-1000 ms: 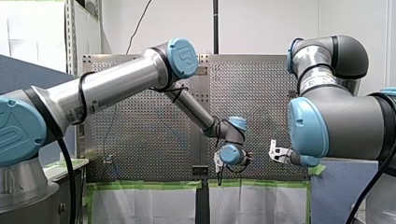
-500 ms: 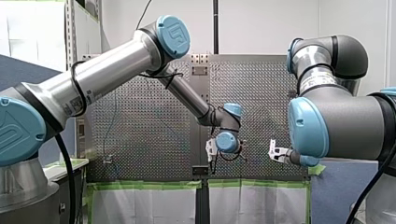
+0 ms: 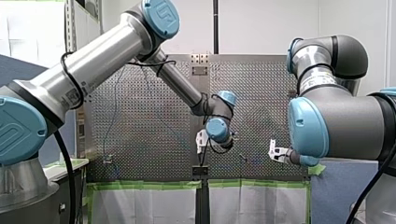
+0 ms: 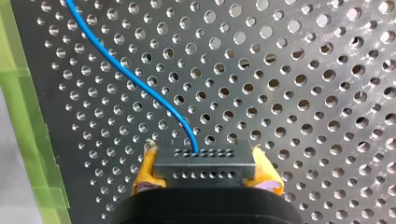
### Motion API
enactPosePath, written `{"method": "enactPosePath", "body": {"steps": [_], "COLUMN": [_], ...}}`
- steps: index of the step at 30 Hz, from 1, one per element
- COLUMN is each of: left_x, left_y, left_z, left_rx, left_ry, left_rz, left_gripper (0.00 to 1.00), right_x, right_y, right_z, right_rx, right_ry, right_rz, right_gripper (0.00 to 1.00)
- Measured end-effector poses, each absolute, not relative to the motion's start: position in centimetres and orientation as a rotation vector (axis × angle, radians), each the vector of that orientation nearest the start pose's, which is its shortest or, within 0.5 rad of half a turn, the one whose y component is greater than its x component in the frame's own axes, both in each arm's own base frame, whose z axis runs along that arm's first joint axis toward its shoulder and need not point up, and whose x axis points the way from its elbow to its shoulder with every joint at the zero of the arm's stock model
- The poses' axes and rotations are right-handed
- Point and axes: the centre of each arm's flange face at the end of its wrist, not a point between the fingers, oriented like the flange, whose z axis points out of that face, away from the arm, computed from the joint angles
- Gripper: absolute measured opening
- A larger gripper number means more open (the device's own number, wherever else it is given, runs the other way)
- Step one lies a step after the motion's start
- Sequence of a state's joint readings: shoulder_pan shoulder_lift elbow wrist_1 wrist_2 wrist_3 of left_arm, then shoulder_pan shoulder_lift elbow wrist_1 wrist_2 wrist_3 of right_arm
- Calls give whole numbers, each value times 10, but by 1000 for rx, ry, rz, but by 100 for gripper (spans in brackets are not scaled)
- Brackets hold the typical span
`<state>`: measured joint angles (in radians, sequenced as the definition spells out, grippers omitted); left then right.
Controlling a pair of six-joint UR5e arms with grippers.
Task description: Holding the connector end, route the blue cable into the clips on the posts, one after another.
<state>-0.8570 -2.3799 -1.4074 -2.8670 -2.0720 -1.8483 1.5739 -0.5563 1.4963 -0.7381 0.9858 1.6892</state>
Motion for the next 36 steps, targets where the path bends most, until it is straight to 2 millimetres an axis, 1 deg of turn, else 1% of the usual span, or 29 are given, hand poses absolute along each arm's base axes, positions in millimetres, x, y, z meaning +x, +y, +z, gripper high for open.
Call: {"method": "enactPosePath", "body": {"steps": [6, 10, 14, 18, 25, 29, 32, 36], "left_x": [363, 357, 355, 360, 377, 384, 385, 378], "left_y": [-541, -529, -516, -499, -466, -448, -437, -427], "left_z": [112, 124, 135, 144, 163, 171, 177, 185], "left_rx": [204, 194, 175, 148, 53, 16, 8, 5], "left_ry": [1903, 1910, 1916, 1917, 1892, 1889, 1889, 1876], "left_rz": [-261, -281, -300, -308, -387, -419, -435, -454], "left_gripper": [100, 100, 100, 100, 100, 100, 100, 100], "right_x": [191, 192, 192, 191, 188, 188, 187, 186], "right_y": [-653, -653, -653, -654, -655, -655, -655, -655], "right_z": [-44, -44, -44, -44, -45, -45, -45, -46], "right_rx": [-2341, -2341, -2341, -2343, -2345, -2345, -2346, -2352], "right_ry": [1607, 1606, 1606, 1626, 1676, 1684, 1699, 1721], "right_rz": [-2234, -2235, -2235, -2234, -2229, -2228, -2225, -2215], "right_gripper": [0, 0, 0, 0, 0, 0, 0, 0]}}
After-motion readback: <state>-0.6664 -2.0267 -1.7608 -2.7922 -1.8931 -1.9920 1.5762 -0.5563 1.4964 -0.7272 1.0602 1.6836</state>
